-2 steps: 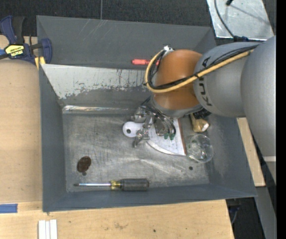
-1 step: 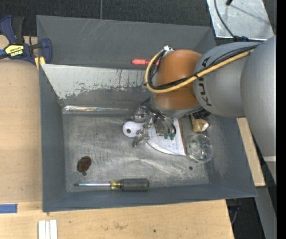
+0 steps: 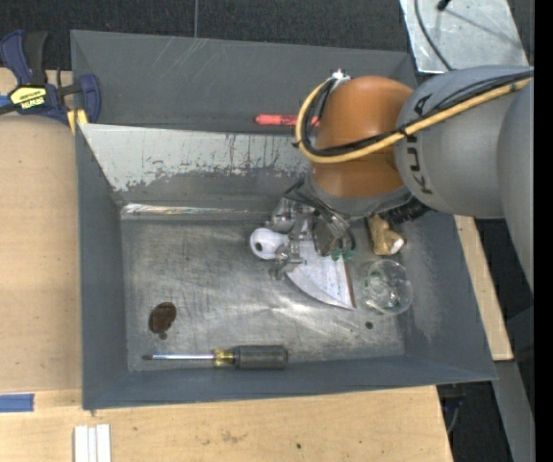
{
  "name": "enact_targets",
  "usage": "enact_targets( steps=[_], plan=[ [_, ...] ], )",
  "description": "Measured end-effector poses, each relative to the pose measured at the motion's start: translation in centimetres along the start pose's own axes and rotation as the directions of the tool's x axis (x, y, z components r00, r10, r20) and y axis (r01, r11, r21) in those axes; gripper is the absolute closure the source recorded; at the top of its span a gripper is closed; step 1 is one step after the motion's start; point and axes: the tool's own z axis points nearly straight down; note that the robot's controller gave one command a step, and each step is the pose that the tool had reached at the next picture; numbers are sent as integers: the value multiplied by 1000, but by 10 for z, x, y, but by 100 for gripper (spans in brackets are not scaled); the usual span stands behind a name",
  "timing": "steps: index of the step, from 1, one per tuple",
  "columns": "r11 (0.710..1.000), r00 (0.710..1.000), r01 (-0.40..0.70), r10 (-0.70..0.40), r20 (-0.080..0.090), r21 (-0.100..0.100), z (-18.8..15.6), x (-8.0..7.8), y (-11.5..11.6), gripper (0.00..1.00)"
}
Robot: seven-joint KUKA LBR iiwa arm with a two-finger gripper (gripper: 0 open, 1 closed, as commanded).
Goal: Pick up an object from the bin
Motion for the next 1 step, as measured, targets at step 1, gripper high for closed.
enact_targets(
  steps=[1],
  plan=[
    [1000,1000,11,-11,5,0,-94,-14,14,100]
  ],
)
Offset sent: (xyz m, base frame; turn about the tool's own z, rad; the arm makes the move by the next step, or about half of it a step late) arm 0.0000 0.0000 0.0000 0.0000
